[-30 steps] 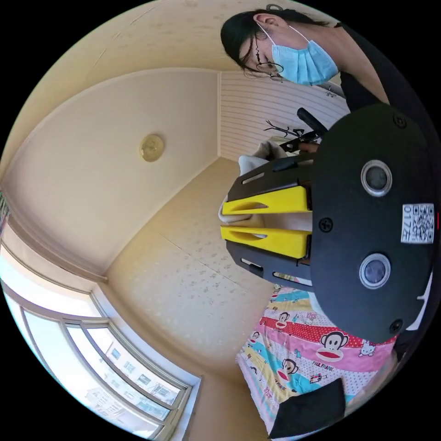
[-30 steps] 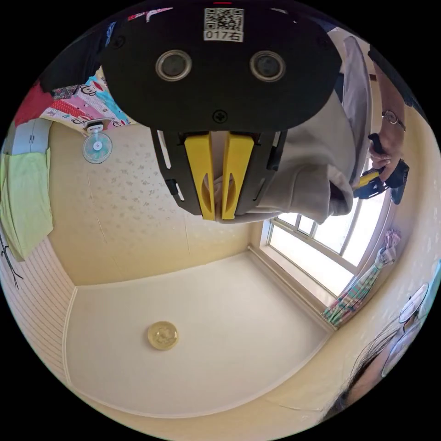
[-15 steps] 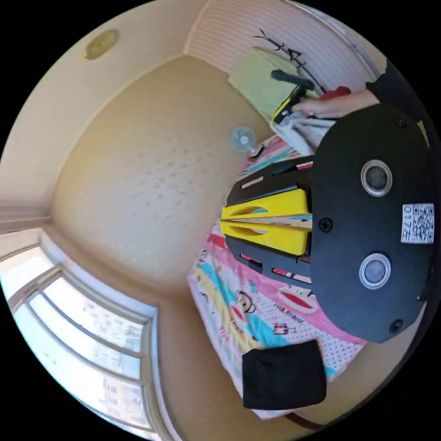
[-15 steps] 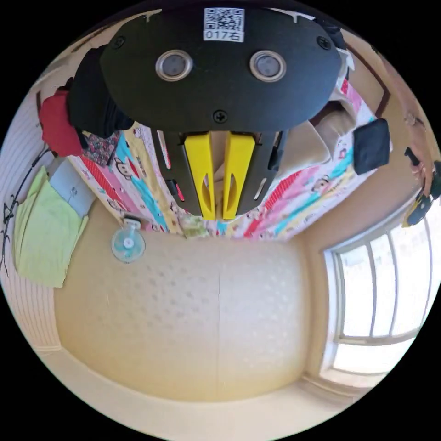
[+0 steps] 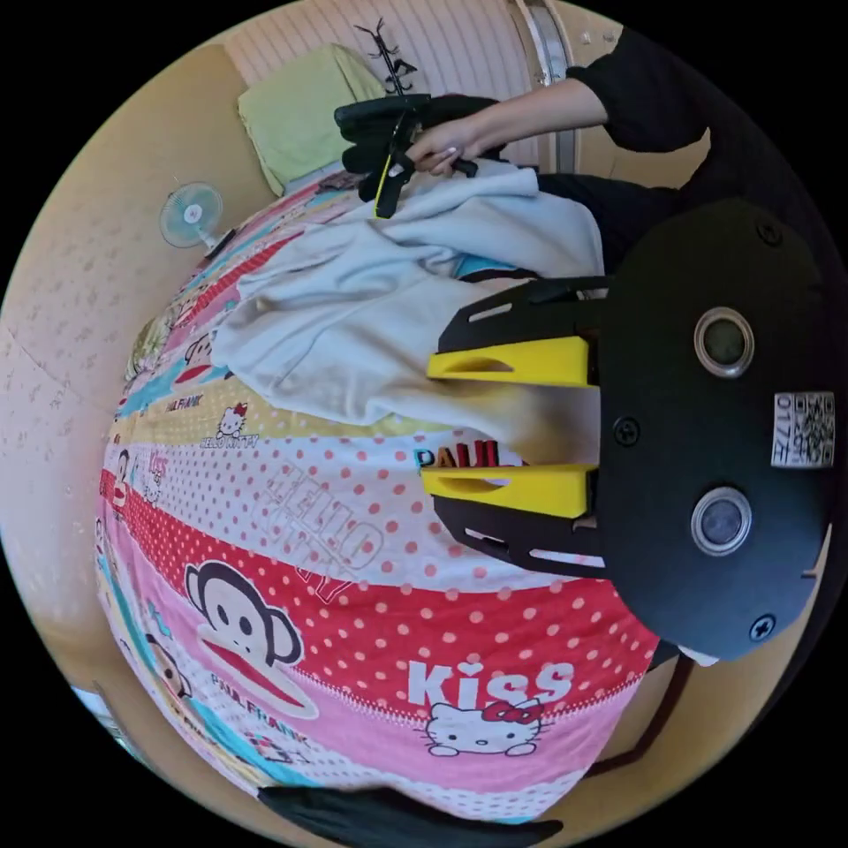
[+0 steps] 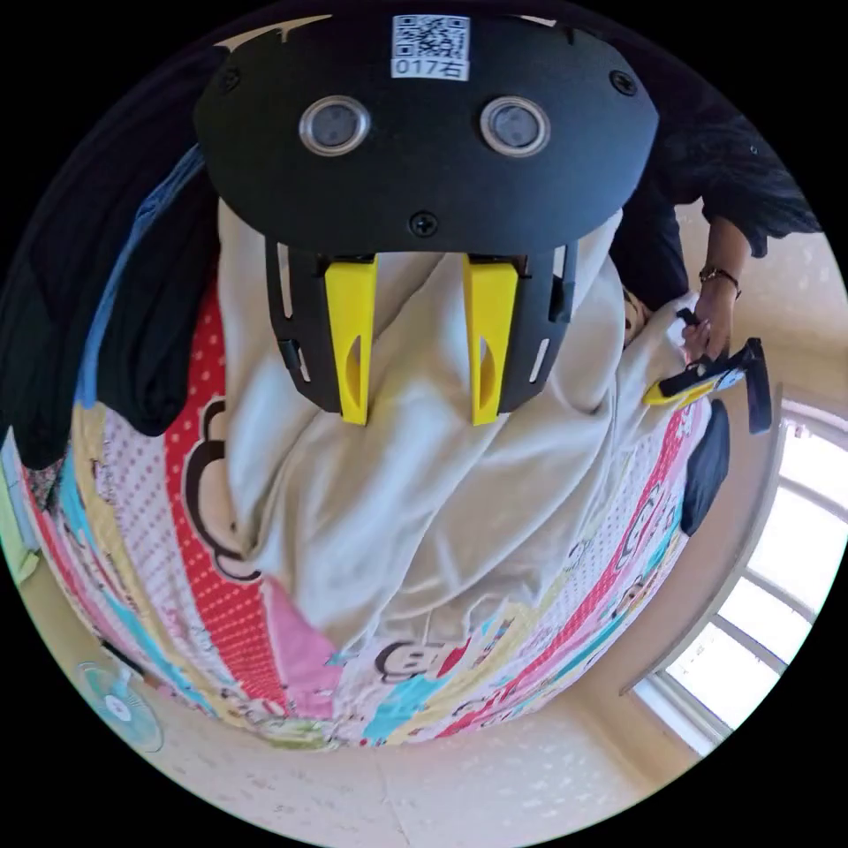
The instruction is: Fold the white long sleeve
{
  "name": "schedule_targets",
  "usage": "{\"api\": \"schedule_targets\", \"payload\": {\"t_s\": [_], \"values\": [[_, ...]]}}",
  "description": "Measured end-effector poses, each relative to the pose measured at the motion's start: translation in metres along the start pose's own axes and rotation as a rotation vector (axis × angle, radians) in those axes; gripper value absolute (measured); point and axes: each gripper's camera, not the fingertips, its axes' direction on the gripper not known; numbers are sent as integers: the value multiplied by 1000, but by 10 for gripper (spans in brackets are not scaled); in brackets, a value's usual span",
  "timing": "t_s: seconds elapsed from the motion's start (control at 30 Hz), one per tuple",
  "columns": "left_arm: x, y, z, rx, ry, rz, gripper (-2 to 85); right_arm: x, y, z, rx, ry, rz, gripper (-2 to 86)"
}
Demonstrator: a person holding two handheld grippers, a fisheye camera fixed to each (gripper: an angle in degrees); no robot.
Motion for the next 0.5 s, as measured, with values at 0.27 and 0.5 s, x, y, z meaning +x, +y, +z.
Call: {"api": "schedule_targets", "payload": {"t_s": [0.27,0.5], "values": [[-26,-5,-90,99,167,-32,15,-12,35,-95,176,118,-18,39],[-126,20,-193,30,131,-169,42,30,124,-235,301,192,132,41]]}}
